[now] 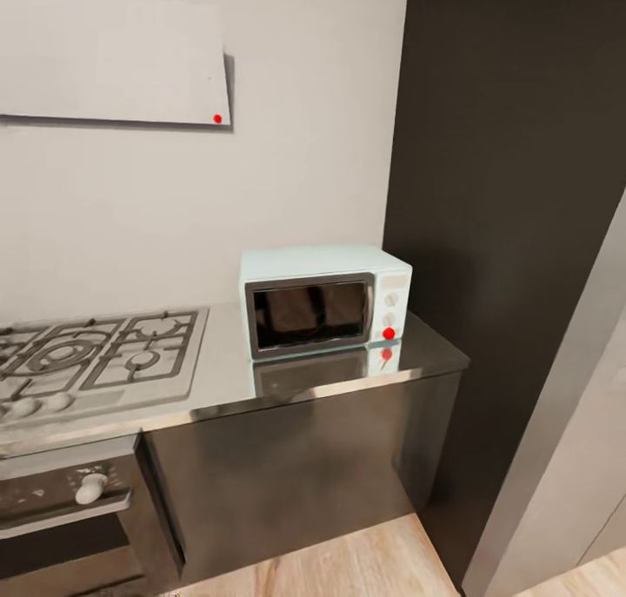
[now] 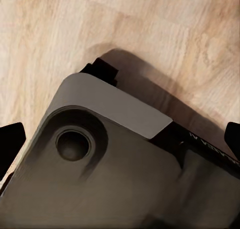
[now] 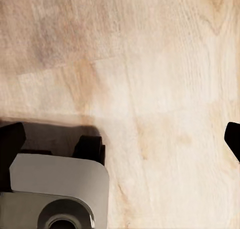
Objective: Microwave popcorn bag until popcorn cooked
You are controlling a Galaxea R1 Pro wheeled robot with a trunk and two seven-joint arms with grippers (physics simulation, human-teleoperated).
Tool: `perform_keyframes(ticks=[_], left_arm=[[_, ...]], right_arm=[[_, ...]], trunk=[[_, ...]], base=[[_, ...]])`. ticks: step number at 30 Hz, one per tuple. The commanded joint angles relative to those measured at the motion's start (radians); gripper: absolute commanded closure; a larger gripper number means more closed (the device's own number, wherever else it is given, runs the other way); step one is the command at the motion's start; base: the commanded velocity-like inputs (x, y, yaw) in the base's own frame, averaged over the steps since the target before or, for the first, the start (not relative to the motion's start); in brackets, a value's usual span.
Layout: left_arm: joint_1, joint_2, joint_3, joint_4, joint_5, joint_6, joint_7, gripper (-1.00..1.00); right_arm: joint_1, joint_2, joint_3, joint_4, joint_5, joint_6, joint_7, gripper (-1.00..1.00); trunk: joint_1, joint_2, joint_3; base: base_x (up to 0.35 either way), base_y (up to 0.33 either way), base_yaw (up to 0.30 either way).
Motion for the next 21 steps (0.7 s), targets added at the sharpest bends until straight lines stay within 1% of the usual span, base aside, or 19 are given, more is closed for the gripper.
perform_keyframes(ticks=[1, 2, 4, 5, 7, 9, 12, 13, 15, 16, 17, 18, 19, 20, 21], left_arm=[[-0.001, 0.017, -0.009, 0.000, 0.007, 0.004, 0.004, -1.00], [-0.001, 0.033, -0.009, 0.000, 0.007, 0.003, 0.004, -1.00], [-0.001, 0.046, -0.009, -0.001, 0.007, 0.003, 0.004, -1.00], [-0.001, 0.049, -0.010, -0.001, 0.007, 0.002, 0.004, -1.00], [-0.001, 0.051, -0.009, -0.001, 0.008, 0.001, 0.004, -1.00], [-0.001, 0.051, -0.010, -0.001, 0.008, 0.001, 0.003, -1.00], [-0.001, 0.052, -0.010, -0.001, 0.008, 0.000, 0.002, -1.00], [-0.001, 0.052, -0.010, -0.001, 0.008, 0.000, 0.002, -1.00], [-0.001, 0.052, -0.010, -0.001, 0.008, -0.001, 0.002, -1.00], [-0.001, 0.052, -0.010, -0.001, 0.008, -0.001, 0.002, -1.00], [-0.001, 0.052, -0.010, -0.001, 0.008, -0.001, 0.003, -1.00], [-0.001, 0.052, -0.010, -0.001, 0.008, -0.001, 0.002, -1.00], [-0.001, 0.051, -0.010, -0.001, 0.008, -0.009, 0.002, -1.00], [-0.001, 0.050, -0.010, -0.001, 0.008, -0.030, 0.002, -1.00], [-0.001, 0.049, -0.010, -0.001, 0.008, -0.046, 0.000, -1.00]], right_arm=[[0.000, 0.000, -0.009, -0.004, 0.010, 0.006, 0.007, -1.00], [0.000, 0.001, -0.009, -0.004, 0.010, 0.006, 0.009, -1.00], [0.000, 0.001, -0.011, -0.017, 0.010, 0.006, 0.015, -1.00], [0.000, 0.001, -0.011, -0.050, 0.009, 0.006, 0.018, -1.00], [0.000, 0.001, -0.010, -0.096, 0.009, 0.007, 0.017, -1.00], [0.000, 0.003, -0.010, -0.111, 0.008, 0.007, 0.014, -1.00], [0.000, 0.010, -0.012, -0.130, 0.007, 0.006, 0.019, -1.00], [0.000, 0.009, -0.013, -0.162, 0.007, 0.009, 0.020, -1.00], [0.000, 0.003, -0.013, -0.269, 0.003, 0.017, 0.024, -1.00], [0.000, 0.005, -0.014, -0.456, -0.001, 0.068, 0.033, -1.00], [0.000, 0.006, -0.014, -0.545, -0.003, 0.118, 0.035, -1.00], [0.000, 0.007, -0.016, -0.734, -0.009, 0.261, 0.037, -1.00], [0.001, 0.009, -0.017, -0.875, -0.016, 0.373, 0.037, -1.00], [0.001, 0.010, -0.018, -1.007, -0.035, 0.471, 0.037, -1.00], [-0.003, 0.010, -0.019, -1.078, -0.054, 0.522, 0.036, -1.00]], trunk=[[0.000, -0.001, -0.001], [0.000, -0.001, -0.001], [0.000, -0.001, -0.001], [0.000, -0.001, -0.001], [0.000, -0.001, -0.002], [0.000, -0.001, -0.003], [0.000, -0.001, -0.003], [0.000, -0.001, -0.003], [0.000, -0.001, -0.003], [0.000, -0.001, -0.003], [0.000, -0.001, -0.003], [0.000, -0.001, -0.003], [0.000, -0.001, -0.003], [0.000, -0.001, -0.003], [0.000, -0.001, -0.003]], base=[[0.000, 0.000, 0.300], [0.000, 0.000, 0.300], [0.000, 0.000, 0.300], [0.000, 0.000, 0.300], [0.000, 0.000, 0.300], [0.000, 0.000, 0.290], [0.000, 0.000, 0.102], [0.000, 0.000, 0.026], [0.000, 0.000, 0.011], [0.000, 0.000, 0.003], [0.000, 0.000, 0.002], [0.000, 0.000, 0.000], [0.000, 0.000, 0.000], [0.000, 0.000, 0.000], [0.000, 0.000, 0.000]])
